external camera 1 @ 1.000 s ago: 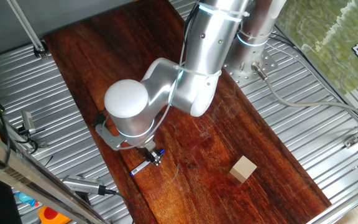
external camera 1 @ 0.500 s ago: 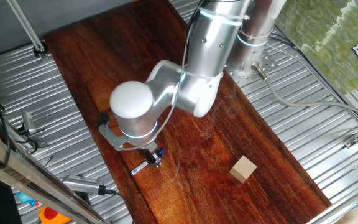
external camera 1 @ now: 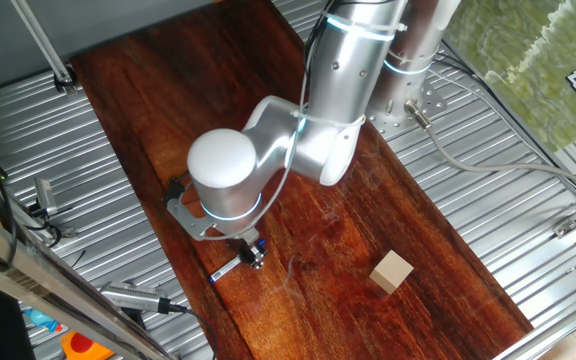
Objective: Put the pen into the pen holder
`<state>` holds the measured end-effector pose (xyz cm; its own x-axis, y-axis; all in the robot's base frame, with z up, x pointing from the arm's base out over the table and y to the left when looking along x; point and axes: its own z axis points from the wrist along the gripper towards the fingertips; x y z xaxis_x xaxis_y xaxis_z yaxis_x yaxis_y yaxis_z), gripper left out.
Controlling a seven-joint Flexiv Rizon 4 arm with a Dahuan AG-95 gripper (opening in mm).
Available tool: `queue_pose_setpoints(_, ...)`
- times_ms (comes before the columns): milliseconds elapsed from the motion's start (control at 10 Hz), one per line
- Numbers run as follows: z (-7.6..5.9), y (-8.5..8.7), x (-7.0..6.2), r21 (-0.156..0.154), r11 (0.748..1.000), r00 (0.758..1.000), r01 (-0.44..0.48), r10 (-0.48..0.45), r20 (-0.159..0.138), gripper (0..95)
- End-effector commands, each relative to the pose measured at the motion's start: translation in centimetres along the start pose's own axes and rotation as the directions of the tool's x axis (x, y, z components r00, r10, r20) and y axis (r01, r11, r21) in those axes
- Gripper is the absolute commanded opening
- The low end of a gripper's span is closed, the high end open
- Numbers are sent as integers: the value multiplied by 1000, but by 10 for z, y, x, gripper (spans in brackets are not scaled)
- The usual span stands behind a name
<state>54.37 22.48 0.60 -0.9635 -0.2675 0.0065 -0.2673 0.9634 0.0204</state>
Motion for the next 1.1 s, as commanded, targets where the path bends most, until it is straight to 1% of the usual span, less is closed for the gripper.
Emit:
queue_pose_setpoints(100,0,1,1,-4,1000,1000,3,-3,-3,380)
queue_pose_setpoints(200,-4,0,4,-1,1000,1000,5,-5,-7,380)
queue_pose_setpoints(300,-4,-1,6,-2,1000,1000,8,-8,-7,380)
queue_pose_setpoints(400,-2,-1,9,-1,1000,1000,7,-7,-7,190)
queue_pose_setpoints(700,0,-2,12,0,1000,1000,3,-3,-4,190)
queue_pose_setpoints(800,-2,-1,12,7,1000,1000,2,-2,-5,190)
queue_pose_setpoints(900,-3,-1,12,9,1000,1000,-3,3,-6,0)
queue_pose_setpoints(1100,-4,-1,12,5,1000,1000,-10,10,-5,0)
